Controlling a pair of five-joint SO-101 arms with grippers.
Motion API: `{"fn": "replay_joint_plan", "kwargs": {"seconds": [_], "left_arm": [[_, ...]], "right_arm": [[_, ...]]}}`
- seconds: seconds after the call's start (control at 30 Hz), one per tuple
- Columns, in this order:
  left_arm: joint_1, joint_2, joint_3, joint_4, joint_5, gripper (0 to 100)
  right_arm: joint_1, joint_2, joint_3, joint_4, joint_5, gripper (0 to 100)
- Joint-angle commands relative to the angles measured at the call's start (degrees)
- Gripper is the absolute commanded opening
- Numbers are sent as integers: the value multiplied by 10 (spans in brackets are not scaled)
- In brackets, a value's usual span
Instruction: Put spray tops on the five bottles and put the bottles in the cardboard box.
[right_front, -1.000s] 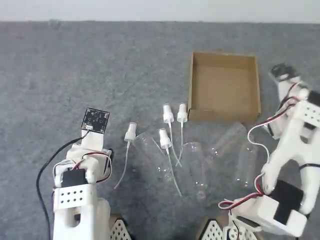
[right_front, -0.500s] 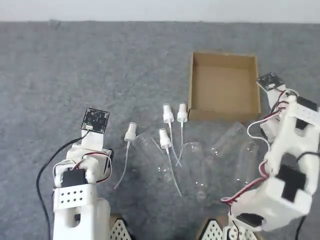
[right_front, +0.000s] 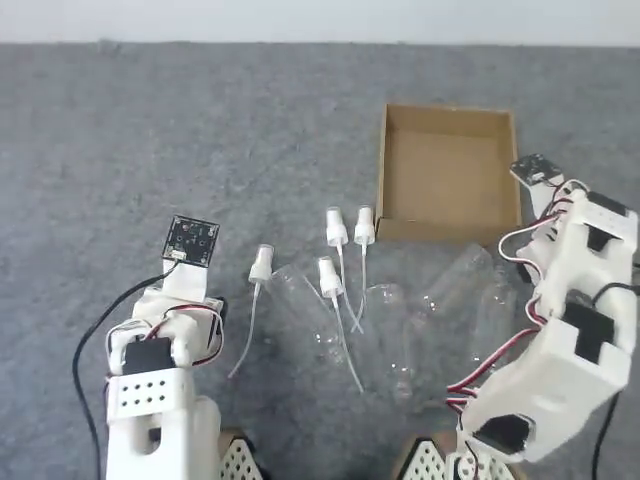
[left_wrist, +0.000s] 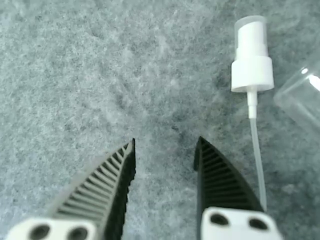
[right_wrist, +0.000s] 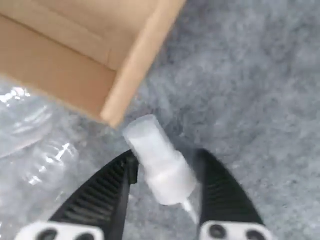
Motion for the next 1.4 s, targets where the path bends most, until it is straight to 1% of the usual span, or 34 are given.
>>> {"fn": "replay_joint_plan", "kwargs": {"seconds": [0.0, 0.1, 0.17, 0.3, 0.43, 0.53, 0.67, 0.83, 0.97, 1.07, 1.2, 1.37], "left_arm": [[2, -15, -5, -15, -3, 177], [2, -15, -5, -15, -3, 177], [2, -15, -5, -15, -3, 177], [2, -15, -5, -15, -3, 177], [2, -15, -5, -15, -3, 177], [2, -15, -5, -15, -4, 177], [2, -15, -5, -15, -4, 177], [2, -15, -5, -15, -4, 177], [2, -15, -5, -15, -4, 177], [2, -15, -5, -15, -4, 177], [2, -15, -5, -15, -5, 177], [2, -15, -5, -15, -5, 177]], "right_arm": [[14, -11, -33, -5, -28, 42], [30, -10, -70, 15, -83, 27], [38, -10, -107, 52, -116, 13], [49, -10, -207, 163, -186, 5], [43, -11, -318, 273, -215, 5], [23, -11, -390, 344, -235, 5], [-12, -12, -448, 410, -261, 6], [-60, -51, -442, 414, -309, 6], [-128, -128, -384, 414, -337, 6], [-200, -196, -331, 414, -361, 6], [-322, -262, -302, 412, -400, 6], [-480, -259, -303, 382, -453, 6]]}}
